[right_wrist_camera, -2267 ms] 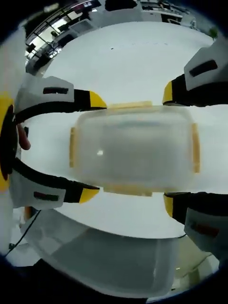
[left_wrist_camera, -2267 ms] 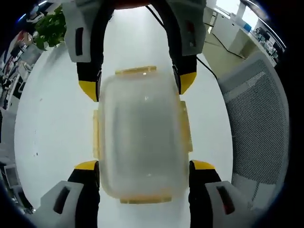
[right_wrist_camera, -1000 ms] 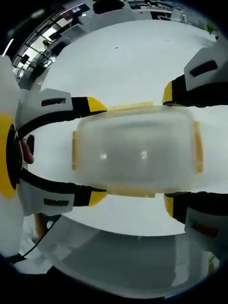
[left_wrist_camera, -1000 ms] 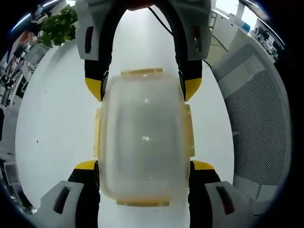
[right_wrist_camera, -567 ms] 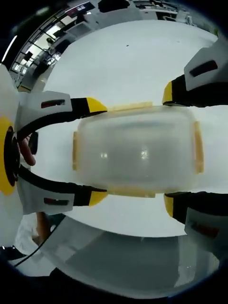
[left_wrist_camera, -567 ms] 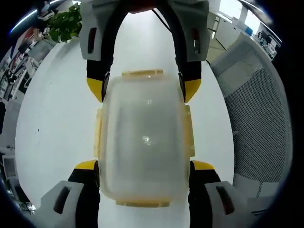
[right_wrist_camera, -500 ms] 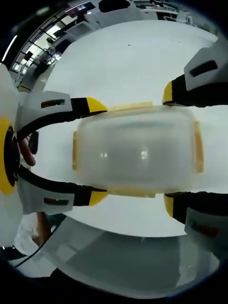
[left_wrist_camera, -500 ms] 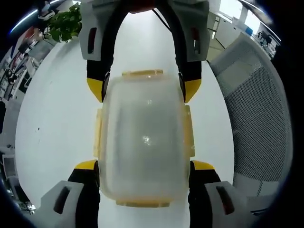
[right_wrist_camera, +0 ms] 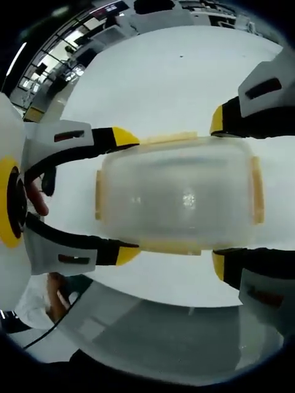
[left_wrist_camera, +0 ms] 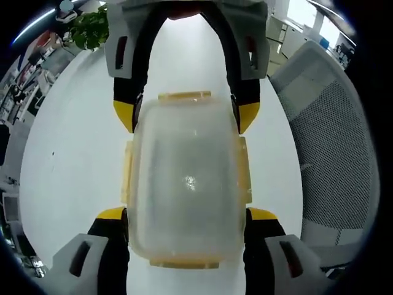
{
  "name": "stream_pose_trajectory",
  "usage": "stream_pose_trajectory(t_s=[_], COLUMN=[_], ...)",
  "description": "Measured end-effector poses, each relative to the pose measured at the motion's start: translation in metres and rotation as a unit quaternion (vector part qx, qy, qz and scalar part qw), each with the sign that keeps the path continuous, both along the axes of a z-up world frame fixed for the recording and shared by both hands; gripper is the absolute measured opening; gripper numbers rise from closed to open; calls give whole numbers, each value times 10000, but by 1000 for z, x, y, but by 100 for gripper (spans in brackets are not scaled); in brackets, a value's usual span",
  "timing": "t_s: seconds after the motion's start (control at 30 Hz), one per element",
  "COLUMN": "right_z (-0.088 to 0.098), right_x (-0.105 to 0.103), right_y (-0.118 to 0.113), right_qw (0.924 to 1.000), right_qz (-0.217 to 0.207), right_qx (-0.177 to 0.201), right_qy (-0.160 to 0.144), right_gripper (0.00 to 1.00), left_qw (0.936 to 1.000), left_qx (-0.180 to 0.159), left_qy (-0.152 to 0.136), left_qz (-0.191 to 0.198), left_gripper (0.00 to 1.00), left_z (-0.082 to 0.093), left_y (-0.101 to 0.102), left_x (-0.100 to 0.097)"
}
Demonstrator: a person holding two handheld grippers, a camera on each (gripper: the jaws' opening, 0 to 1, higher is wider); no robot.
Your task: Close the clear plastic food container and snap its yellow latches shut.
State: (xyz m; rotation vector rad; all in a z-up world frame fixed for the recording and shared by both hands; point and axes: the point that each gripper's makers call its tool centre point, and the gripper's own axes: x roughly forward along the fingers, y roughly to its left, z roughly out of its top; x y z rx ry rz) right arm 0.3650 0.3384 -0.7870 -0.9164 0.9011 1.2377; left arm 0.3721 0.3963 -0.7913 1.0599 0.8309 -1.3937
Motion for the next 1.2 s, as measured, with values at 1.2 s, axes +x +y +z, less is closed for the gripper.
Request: stream_pose_trajectory(t_s=[1.2], right_z=[0], right_x=[12], right_y=[33], right_qw=[9995], right_qz=[-143], right_qx=[271], right_qy=[-83], right_gripper=[73], left_qw=[9999], left_qx=[71], left_qy=[-65], left_qz=[101], left_gripper=[79], left_z=[-3], left_y=[29], left_x=[15])
